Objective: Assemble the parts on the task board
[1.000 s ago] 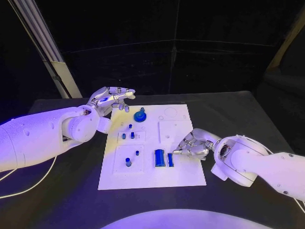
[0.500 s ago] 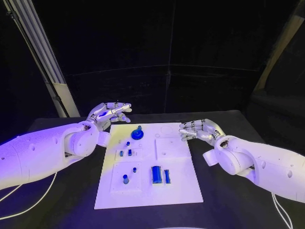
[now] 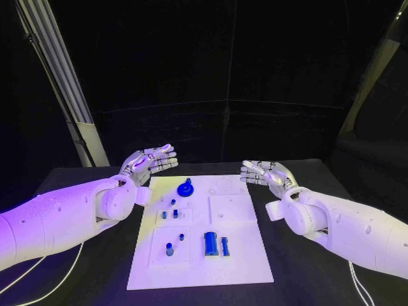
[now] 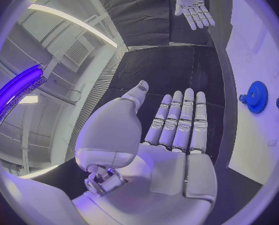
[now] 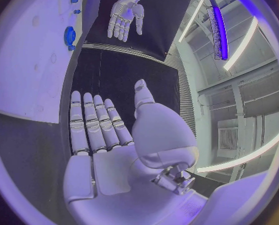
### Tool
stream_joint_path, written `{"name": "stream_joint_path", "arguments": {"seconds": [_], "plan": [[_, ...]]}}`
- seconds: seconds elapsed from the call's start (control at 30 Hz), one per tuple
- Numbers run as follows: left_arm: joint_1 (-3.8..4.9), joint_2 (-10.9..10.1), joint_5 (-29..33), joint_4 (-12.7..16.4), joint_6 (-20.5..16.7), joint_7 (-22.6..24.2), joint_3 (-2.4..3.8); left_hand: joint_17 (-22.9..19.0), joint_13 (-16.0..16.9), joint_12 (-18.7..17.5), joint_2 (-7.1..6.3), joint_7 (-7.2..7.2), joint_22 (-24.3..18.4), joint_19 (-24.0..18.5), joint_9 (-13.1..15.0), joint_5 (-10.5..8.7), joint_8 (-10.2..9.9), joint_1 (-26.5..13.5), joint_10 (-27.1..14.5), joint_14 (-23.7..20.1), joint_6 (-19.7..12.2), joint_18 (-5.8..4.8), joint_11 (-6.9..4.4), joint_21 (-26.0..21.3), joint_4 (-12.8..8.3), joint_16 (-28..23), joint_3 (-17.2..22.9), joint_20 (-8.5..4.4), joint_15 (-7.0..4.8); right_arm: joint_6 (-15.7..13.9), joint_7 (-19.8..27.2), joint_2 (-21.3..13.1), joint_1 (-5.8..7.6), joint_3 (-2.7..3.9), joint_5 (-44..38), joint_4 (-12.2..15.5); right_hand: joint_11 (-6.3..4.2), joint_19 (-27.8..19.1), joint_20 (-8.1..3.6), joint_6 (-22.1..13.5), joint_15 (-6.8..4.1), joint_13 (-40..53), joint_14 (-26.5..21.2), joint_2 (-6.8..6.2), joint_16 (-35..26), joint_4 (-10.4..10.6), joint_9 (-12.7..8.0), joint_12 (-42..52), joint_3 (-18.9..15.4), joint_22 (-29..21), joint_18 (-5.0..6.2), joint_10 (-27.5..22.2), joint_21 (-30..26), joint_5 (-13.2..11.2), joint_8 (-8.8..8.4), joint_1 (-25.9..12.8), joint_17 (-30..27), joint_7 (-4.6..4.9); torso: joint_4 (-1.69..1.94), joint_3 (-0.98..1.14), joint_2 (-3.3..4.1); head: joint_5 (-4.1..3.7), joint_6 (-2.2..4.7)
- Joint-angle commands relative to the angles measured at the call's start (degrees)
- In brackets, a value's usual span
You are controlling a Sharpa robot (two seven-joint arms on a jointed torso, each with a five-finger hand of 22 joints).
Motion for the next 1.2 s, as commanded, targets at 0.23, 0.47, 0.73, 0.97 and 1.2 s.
{"name": "stream_joint_path", "arguments": {"seconds": [0.23, 0.47, 0.73, 0.97, 1.2], "plan": [[-1.51, -1.3, -2.9, 6.1, -9.6, 0.4, 2.70, -5.7, -1.8, -4.6, 1.26, -4.22, -7.0, -18.5, -1.9, -1.82, -5.1, -29.1, -22.8, -21.3, -21.8, -4.33, -3.71, -6.0, -0.7, -6.9, -5.7, -5.99, -6.95, -9.8, 2.3, -2.0, 2.52, -1.72, 3.7, 7.3, -4.08, -20.8, -5.93, -20.1, -7.17, -2.7, -23.5, -4.34, -1.8, -0.1, -4.9, -1.9, 4.9, -3.7, -4.45, -23.1, -7.6, -6.5, -1.84, -30.9, -2.7, -4.79, 3.49, 1.87, -0.18, 0.53, 2.44], [-3.89, -3.3, -6.8, 14.7, -22.8, 0.9, 6.58, -5.7, -1.8, -9.6, 1.26, -8.84, -8.8, -23.5, -1.9, -1.82, -5.1, -37.0, -29.0, -27.1, -27.7, -5.06, -7.80, -6.0, -0.7, -8.8, -7.2, -7.61, -6.95, -21.7, 5.2, -4.7, 5.58, -4.07, 8.5, 16.6, -8.63, -26.5, -7.55, -25.5, -7.17, -2.7, -29.9, -4.34, -1.8, -0.1, -4.9, -1.9, 6.1, -7.8, -5.08, -29.3, -7.6, -6.5, -1.84, -39.3, -2.7, -6.09, 3.87, 2.07, -0.20, 0.58, 2.71], [-6.07, -5.1, -10.3, 22.6, -35.0, 1.3, 10.14, -5.7, -1.8, -9.6, 1.26, -8.84, -10.5, -27.8, -1.9, -1.82, -5.1, -43.8, -34.4, -32.2, -32.9, -9.58, -7.80, -6.0, -0.7, -10.4, -11.9, -12.53, -6.95, -28.4, 6.8, -6.2, 7.27, -5.38, 11.1, 21.8, -8.63, -31.5, -12.58, -30.4, -7.17, -2.7, -35.6, -4.34, -1.8, -0.1, -4.9, -1.9, 10.3, -7.8, -9.72, -34.9, -7.6, -6.5, -1.84, -46.8, -2.7, -10.19, 3.87, 2.07, -0.20, 0.58, 2.71], [-6.79, -5.7, -11.4, 25.2, -39.0, 1.4, 11.32, -5.7, -1.8, -9.6, 1.26, -8.84, -14.6, -30.6, -1.9, -1.82, -5.1, -48.3, -37.8, -35.4, -36.2, -9.58, -7.80, -6.0, -0.7, -14.5, -11.9, -12.53, -6.95, -28.8, 6.9, -6.3, 7.38, -5.46, 11.3, 22.2, -8.63, -34.6, -12.58, -33.4, -7.17, -2.7, -39.2, -4.34, -1.8, -0.1, -4.9, -1.9, 10.3, -7.8, -9.72, -38.5, -7.6, -6.5, -1.84, -51.5, -2.7, -10.19, 3.87, 2.07, -0.20, 0.58, 2.71], [-6.80, -5.7, -11.4, 25.2, -39.0, 1.4, 11.33, -5.7, -1.8, -9.6, 1.26, -8.84, -14.6, -32.7, -1.9, -1.82, -5.1, -51.5, -40.4, -37.8, -38.6, -9.58, -7.80, -6.0, -0.7, -14.5, -11.9, -12.53, -6.95, -28.8, 6.9, -6.3, 7.38, -5.46, 11.3, 22.2, -8.63, -37.0, -12.58, -35.7, -7.17, -2.7, -41.9, -4.34, -1.8, -0.1, -4.9, -1.9, 10.3, -7.8, -9.72, -41.1, -7.6, -6.5, -1.84, -55.0, -2.7, -10.19, 3.87, 2.07, -0.20, 0.58, 2.71]]}}
